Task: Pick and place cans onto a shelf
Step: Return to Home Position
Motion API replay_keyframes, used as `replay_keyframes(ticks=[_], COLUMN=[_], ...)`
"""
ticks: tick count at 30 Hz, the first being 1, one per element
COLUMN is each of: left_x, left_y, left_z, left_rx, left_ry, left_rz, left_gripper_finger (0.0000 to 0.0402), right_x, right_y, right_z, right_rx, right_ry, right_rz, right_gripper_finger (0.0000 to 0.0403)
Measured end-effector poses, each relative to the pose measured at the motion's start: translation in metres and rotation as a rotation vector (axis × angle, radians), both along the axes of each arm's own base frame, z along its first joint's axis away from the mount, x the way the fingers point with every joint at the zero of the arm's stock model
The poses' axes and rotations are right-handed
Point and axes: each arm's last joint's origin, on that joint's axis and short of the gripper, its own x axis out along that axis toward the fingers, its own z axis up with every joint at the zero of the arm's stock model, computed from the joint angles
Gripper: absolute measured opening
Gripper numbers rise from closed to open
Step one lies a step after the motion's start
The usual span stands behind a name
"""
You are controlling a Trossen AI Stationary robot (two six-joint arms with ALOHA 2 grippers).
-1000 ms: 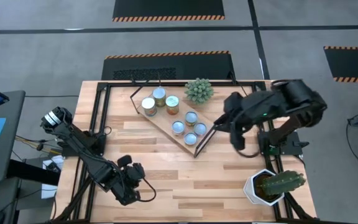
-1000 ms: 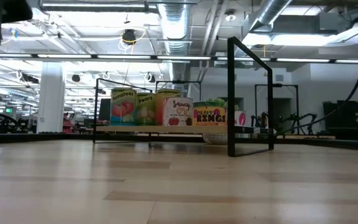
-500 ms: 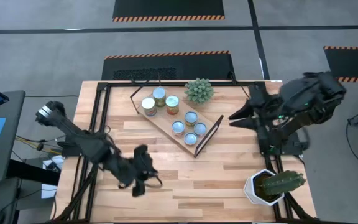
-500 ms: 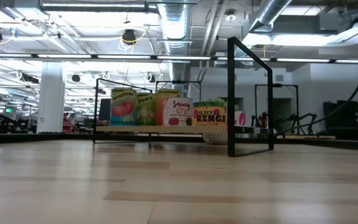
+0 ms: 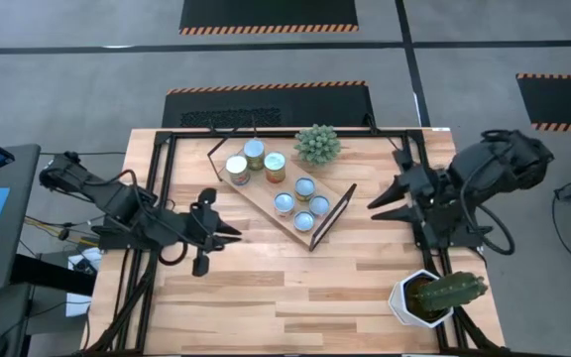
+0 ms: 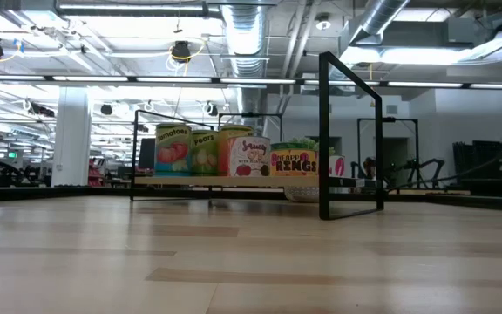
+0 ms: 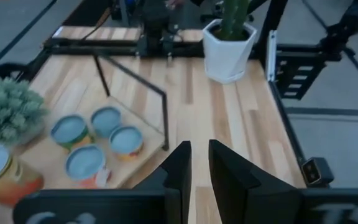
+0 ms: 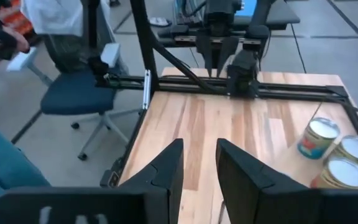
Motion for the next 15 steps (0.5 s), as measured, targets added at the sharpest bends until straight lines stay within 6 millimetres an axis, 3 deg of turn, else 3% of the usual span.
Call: replay_keyframes(ticks=[10,15], left_x=[-0.01,-0.018], left_y=[0.006,0.015], left_z=[-0.002,-0.032], left_rx=[0.022,-0.029], left_ry=[0.022,-0.073], left_rz=[0.034,0.053], left_gripper_finger=[0.0043,0.0043], right_x=[-0.042,-0.053], right_y=[-0.016,-0.02], right_z=[-0.085,-0.133], right_rx=[0.181,0.262], right_ry=[-0.262,-0.37], right_rz=[0.125,0.156], right_gripper_finger=[0.0118,0.0118])
